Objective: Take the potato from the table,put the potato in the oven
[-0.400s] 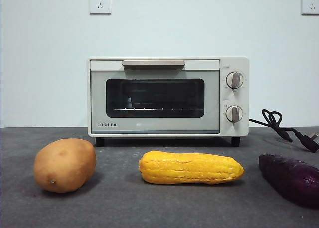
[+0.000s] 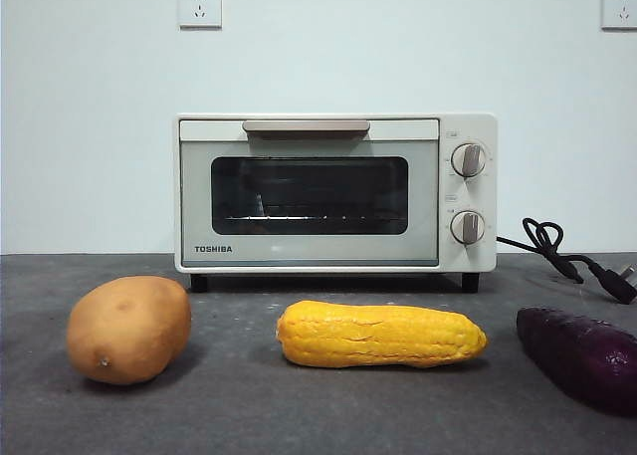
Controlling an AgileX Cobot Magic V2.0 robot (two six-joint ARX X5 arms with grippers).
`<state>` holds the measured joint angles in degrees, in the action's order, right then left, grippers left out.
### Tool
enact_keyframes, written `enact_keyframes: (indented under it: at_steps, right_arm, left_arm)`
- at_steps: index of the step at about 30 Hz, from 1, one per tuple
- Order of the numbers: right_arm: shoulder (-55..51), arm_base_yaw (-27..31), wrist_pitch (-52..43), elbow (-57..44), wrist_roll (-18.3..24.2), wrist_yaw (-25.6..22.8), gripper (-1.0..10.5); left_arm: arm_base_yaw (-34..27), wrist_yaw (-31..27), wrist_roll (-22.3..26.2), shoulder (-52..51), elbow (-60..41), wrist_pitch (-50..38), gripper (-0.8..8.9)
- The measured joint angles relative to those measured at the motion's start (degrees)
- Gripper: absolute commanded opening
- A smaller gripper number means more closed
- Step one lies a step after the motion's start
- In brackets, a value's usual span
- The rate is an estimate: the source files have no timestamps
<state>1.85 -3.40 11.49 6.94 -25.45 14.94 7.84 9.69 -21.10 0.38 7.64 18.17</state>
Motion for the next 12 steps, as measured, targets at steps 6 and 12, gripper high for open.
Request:
enact_keyframes:
  at_steps: [6, 12]
  right_arm:
    - [5.79, -0.02, 6.51, 9.31, 0.15, 3.89, -0.1]
    - [15.06, -0.02, 14.29, 20.68, 4.98, 11.37, -0.1]
  left_arm:
    - [0.0, 3.85, -0.02, 2.75, 8.52, 4.35, -0.06]
    - [0.0, 8.55, 0.63, 8.7, 17.0, 9.42, -0.07]
